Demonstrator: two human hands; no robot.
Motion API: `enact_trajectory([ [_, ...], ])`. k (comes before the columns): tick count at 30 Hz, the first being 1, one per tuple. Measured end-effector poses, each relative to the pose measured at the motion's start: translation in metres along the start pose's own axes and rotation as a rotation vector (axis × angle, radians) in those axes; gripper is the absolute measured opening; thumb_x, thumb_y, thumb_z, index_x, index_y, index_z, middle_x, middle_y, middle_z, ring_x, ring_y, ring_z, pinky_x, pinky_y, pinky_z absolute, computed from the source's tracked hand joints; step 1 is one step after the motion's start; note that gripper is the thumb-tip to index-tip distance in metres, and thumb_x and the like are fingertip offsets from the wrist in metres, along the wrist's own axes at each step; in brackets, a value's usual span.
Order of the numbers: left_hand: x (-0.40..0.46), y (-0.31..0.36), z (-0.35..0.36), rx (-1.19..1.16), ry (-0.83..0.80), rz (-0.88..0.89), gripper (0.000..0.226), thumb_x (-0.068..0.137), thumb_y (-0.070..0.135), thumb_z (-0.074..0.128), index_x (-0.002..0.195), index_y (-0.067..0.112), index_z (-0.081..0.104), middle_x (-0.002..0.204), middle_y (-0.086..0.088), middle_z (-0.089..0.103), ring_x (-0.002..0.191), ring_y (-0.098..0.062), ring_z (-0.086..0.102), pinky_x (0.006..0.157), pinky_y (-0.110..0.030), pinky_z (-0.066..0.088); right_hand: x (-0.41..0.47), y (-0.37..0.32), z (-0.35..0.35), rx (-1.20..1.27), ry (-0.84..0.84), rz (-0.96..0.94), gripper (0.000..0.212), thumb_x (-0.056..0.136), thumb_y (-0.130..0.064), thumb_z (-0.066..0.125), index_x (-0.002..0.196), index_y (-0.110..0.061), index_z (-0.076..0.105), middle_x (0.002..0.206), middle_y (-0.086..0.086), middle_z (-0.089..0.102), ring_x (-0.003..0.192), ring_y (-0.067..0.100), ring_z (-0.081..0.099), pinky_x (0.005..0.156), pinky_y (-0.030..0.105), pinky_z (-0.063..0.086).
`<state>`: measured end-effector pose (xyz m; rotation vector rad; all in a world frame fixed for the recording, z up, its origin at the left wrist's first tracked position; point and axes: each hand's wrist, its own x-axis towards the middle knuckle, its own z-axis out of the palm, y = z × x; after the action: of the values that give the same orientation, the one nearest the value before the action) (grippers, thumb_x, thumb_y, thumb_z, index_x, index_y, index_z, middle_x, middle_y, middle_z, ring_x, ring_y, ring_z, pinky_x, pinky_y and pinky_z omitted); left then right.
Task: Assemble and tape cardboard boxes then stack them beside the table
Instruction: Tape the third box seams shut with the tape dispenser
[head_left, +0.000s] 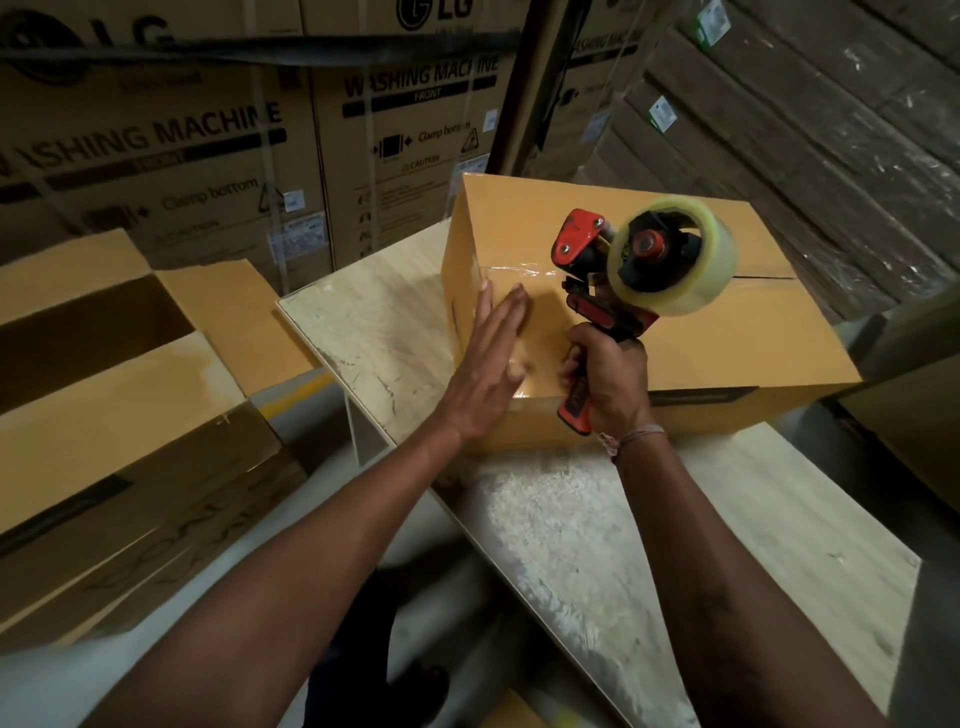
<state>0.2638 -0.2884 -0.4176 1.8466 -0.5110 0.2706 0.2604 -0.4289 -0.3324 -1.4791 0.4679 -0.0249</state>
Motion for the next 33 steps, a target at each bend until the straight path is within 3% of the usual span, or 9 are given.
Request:
enact_trajectory([
  [2,-0.002,-0.008,-0.006,0.038,-0.036,0.061,0.122,0.082,0.093,0.009,0.165,0.004,0.014,0.167,0.028,-0.019,0.16,-0.028,-0.013,0.126,-0.061,0.019,0.001,0.001,0.0,0.004,-0.002,-0.005,0.025,0.089,0.0,0.062,0.067,-0.009,0.055,0.054,0.005,0.048,0.045,0.019,0.045,0.047,0.027,0.039],
  [4,0.0,-0.016,-0.012,0.13,-0.088,0.102,0.127,0.078,0.096,0.012,0.164,0.002,0.015,0.168,0.021,-0.023,0.161,-0.029,-0.01,0.124,-0.063,0.022,0.001,0.002,0.0,0.016,-0.004,-0.008,0.025,0.09,0.001,0.062,0.067,-0.009,0.054,0.054,0.005,0.047,0.045,0.019,0.044,0.047,0.026,0.039],
  [10,0.004,-0.024,-0.027,0.326,-0.241,0.21,0.124,0.081,0.092,0.02,0.162,-0.001,0.02,0.171,-0.015,0.015,0.16,-0.036,-0.01,0.119,-0.071,0.022,-0.001,0.003,-0.001,0.009,-0.001,-0.024,0.024,0.089,-0.001,0.064,0.067,-0.009,0.057,0.055,0.006,0.049,0.046,0.02,0.046,0.047,0.026,0.04],
  [15,0.006,-0.026,-0.035,0.397,-0.303,0.228,0.12,0.083,0.09,0.035,0.161,-0.001,0.026,0.171,-0.018,0.016,0.16,-0.037,-0.01,0.121,-0.07,0.02,0.0,0.003,-0.001,0.004,0.006,-0.025,0.026,0.088,-0.003,0.065,0.065,-0.008,0.057,0.054,0.008,0.049,0.046,0.022,0.046,0.047,0.026,0.04],
  [18,0.006,-0.029,-0.033,0.415,-0.283,0.239,0.106,0.087,0.069,0.064,0.158,-0.002,0.032,0.17,-0.019,0.02,0.16,-0.04,-0.004,0.119,-0.071,0.022,0.001,0.002,-0.001,-0.002,0.0,-0.028,0.026,0.089,-0.003,0.065,0.064,-0.008,0.057,0.055,0.009,0.049,0.045,0.021,0.046,0.046,0.026,0.04],
  [21,0.005,-0.028,-0.032,0.421,-0.256,0.258,0.1,0.086,0.06,0.068,0.156,-0.004,0.035,0.169,-0.019,0.023,0.159,-0.042,-0.002,0.119,-0.071,0.023,0.001,0.002,-0.001,0.002,0.001,-0.026,0.026,0.089,-0.002,0.064,0.065,-0.009,0.057,0.055,0.008,0.048,0.045,0.021,0.046,0.046,0.026,0.04],
  [28,0.008,-0.02,-0.042,0.516,-0.401,0.212,0.12,0.077,0.062,0.082,0.162,0.003,0.023,0.173,-0.012,0.011,0.159,-0.034,-0.016,0.123,-0.065,0.022,-0.006,-0.001,0.001,0.001,0.011,-0.026,0.029,0.089,-0.002,0.064,0.062,-0.011,0.059,0.051,0.005,0.05,0.044,0.02,0.046,0.049,0.029,0.041],
  [31,0.013,-0.019,-0.048,0.638,-0.505,0.208,0.146,0.062,0.089,0.069,0.166,0.007,0.008,0.175,-0.009,-0.001,0.158,-0.031,-0.02,0.125,-0.067,-0.003,-0.008,-0.003,0.0,0.009,0.01,-0.022,0.027,0.09,-0.002,0.064,0.064,-0.011,0.059,0.051,0.005,0.05,0.045,0.02,0.046,0.049,0.029,0.041],
  [33,0.016,-0.02,-0.052,0.649,-0.528,0.216,0.142,0.066,0.1,0.046,0.166,0.008,0.004,0.175,-0.009,-0.004,0.159,-0.029,-0.018,0.124,-0.065,-0.011,-0.009,-0.004,0.0,0.009,0.012,-0.01,0.028,0.09,-0.002,0.065,0.064,-0.011,0.058,0.052,0.006,0.051,0.046,0.02,0.046,0.05,0.029,0.041],
])
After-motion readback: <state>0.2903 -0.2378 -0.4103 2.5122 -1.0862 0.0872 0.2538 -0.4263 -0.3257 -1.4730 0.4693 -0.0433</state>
